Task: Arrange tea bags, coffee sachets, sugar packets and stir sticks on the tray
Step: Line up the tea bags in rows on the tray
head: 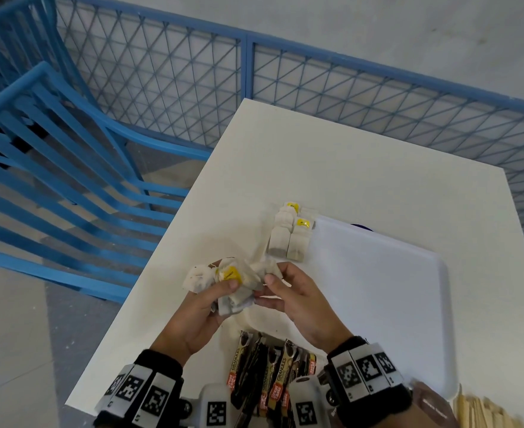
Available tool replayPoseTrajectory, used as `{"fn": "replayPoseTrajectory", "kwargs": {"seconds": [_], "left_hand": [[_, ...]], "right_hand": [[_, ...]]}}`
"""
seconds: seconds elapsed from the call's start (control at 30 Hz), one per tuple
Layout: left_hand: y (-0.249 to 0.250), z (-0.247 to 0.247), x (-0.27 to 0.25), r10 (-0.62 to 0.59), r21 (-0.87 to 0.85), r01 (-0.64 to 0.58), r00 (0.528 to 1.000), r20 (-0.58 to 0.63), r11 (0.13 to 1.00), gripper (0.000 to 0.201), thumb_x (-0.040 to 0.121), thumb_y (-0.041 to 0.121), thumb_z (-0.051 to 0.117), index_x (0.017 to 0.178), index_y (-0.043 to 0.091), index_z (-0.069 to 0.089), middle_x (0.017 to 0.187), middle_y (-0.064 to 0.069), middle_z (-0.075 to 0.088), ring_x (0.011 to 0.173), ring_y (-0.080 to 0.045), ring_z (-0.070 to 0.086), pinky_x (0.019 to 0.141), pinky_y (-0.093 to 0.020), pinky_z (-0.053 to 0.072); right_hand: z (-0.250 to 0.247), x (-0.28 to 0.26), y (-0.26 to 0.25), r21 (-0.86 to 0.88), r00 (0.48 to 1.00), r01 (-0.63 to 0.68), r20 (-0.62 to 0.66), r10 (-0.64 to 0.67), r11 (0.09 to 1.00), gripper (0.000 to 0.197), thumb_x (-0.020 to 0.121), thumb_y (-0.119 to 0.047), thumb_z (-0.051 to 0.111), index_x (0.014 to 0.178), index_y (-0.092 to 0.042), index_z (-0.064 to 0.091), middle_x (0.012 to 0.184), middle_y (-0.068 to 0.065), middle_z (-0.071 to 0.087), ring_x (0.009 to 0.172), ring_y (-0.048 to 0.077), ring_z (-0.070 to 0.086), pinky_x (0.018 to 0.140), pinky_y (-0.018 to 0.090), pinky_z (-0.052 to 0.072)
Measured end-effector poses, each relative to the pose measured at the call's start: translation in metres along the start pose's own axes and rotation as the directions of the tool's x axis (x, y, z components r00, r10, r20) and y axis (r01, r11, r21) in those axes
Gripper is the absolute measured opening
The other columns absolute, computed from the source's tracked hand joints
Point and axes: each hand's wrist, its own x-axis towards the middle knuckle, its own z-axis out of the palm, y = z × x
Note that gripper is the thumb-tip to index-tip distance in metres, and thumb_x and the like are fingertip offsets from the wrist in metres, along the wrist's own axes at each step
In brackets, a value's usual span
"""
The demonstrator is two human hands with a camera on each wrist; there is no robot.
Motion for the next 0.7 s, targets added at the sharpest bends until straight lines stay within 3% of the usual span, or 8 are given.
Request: {"fn": "replayPoseTrajectory", "kwargs": {"seconds": [0.13, 0.2, 0.3, 0.43, 0.5, 0.53, 0.63, 0.7], "left_hand": [[-0.0001, -0.0002, -0.0002, 0.012, 0.056, -0.014, 0.999, 0.03, 0.998, 0.065, 0.066, 0.029, 0.082, 0.119, 0.002, 0.056, 0.118, -0.023, 0.063, 0.108, -0.035, 0.062, 0.086, -0.043, 0.055], [-0.0017, -0.0004, 0.0002, 0.024, 0.043, -0.026, 0.999, 0.033, 0.999, 0.06, 0.068, 0.029, 0.082, 0.117, 0.003, 0.057, 0.117, -0.022, 0.063, 0.108, -0.035, 0.062, 0.088, -0.046, 0.053], [-0.0008, 0.0015, 0.0011, 0.049, 0.04, -0.049, 0.999, 0.011, 0.998, 0.03, 0.085, 0.014, 0.064, 0.11, 0.0, 0.057, 0.102, -0.02, 0.067, 0.09, -0.027, 0.066, 0.072, -0.033, 0.057], [-0.0017, 0.0026, -0.0002, 0.045, 0.008, -0.046, 0.998, 0.051, 0.999, 0.011, 0.085, 0.011, 0.059, 0.086, 0.006, 0.069, 0.077, -0.012, 0.063, 0.057, -0.015, 0.056, 0.062, -0.024, 0.052], [-0.0034, 0.0011, -0.0011, 0.04, -0.023, -0.039, 0.998, 0.052, 0.999, 0.014, 0.082, 0.011, 0.058, 0.079, 0.008, 0.072, 0.072, -0.01, 0.064, 0.054, -0.014, 0.057, 0.059, -0.023, 0.052], [-0.0033, 0.0003, -0.0014, 0.04, -0.038, -0.037, 0.997, 0.063, 0.999, 0.011, 0.078, 0.014, 0.066, 0.083, 0.007, 0.072, 0.075, -0.011, 0.066, 0.058, -0.017, 0.062, 0.06, -0.024, 0.053], [-0.0043, -0.0052, -0.0026, 0.03, -0.045, -0.028, 0.998, 0.057, 0.999, 0.076, 0.049, 0.026, 0.091, 0.113, -0.003, 0.06, 0.098, -0.018, 0.069, 0.083, -0.023, 0.069, 0.065, -0.026, 0.056], [-0.0033, -0.0061, -0.0049, 0.006, -0.023, -0.005, 0.998, 0.066, 1.0, 0.089, 0.043, 0.027, 0.093, 0.118, -0.004, 0.055, 0.098, -0.016, 0.07, 0.084, -0.021, 0.07, 0.062, -0.025, 0.056]], "right_hand": [[-0.0004, 0.0006, 0.003, -0.207, 0.997, 0.074, 0.017, -0.071, 0.976, 0.008, 0.089, -0.01, 0.06, 0.096, -0.011, 0.059, 0.1, 0.013, 0.064, 0.092, 0.022, 0.065, 0.085, 0.035, 0.055], [-0.0004, 0.0003, 0.0023, -0.281, 0.994, 0.108, 0.04, -0.101, 0.954, 0.007, 0.088, -0.011, 0.061, 0.094, -0.014, 0.06, 0.095, 0.007, 0.066, 0.091, 0.02, 0.065, 0.084, 0.035, 0.055], [0.0005, -0.0006, 0.0012, -0.31, 0.992, 0.129, 0.051, -0.119, 0.942, 0.007, 0.09, -0.013, 0.059, 0.097, -0.01, 0.058, 0.093, 0.005, 0.065, 0.09, 0.02, 0.063, 0.085, 0.038, 0.055], [0.0007, -0.0014, -0.0003, -0.198, 0.996, 0.09, 0.043, -0.083, 0.976, 0.016, 0.094, -0.012, 0.052, 0.108, -0.004, 0.052, 0.102, 0.013, 0.065, 0.097, 0.026, 0.063, 0.089, 0.038, 0.053], [0.0006, -0.0012, -0.0003, -0.098, 0.998, 0.045, 0.05, -0.041, 0.994, 0.021, 0.093, -0.015, 0.053, 0.111, -0.004, 0.051, 0.102, 0.014, 0.066, 0.096, 0.025, 0.064, 0.089, 0.036, 0.052], [0.0001, -0.0007, 0.0004, -0.043, 0.998, 0.02, 0.06, -0.017, 0.999, 0.022, 0.09, -0.018, 0.055, 0.109, -0.006, 0.051, 0.099, 0.012, 0.067, 0.093, 0.023, 0.065, 0.088, 0.035, 0.053], [-0.0006, 0.0003, 0.0023, 0.117, 0.994, -0.071, 0.094, 0.06, 0.991, 0.024, 0.08, -0.017, 0.055, 0.103, -0.01, 0.05, 0.088, 0.003, 0.069, 0.082, 0.017, 0.066, 0.08, 0.03, 0.053], [-0.0003, 0.0004, 0.0016, 0.183, 0.99, -0.11, 0.108, 0.092, 0.977, 0.025, 0.078, -0.013, 0.054, 0.103, -0.012, 0.053, 0.086, 0.001, 0.07, 0.079, 0.016, 0.066, 0.079, 0.029, 0.053]]}}
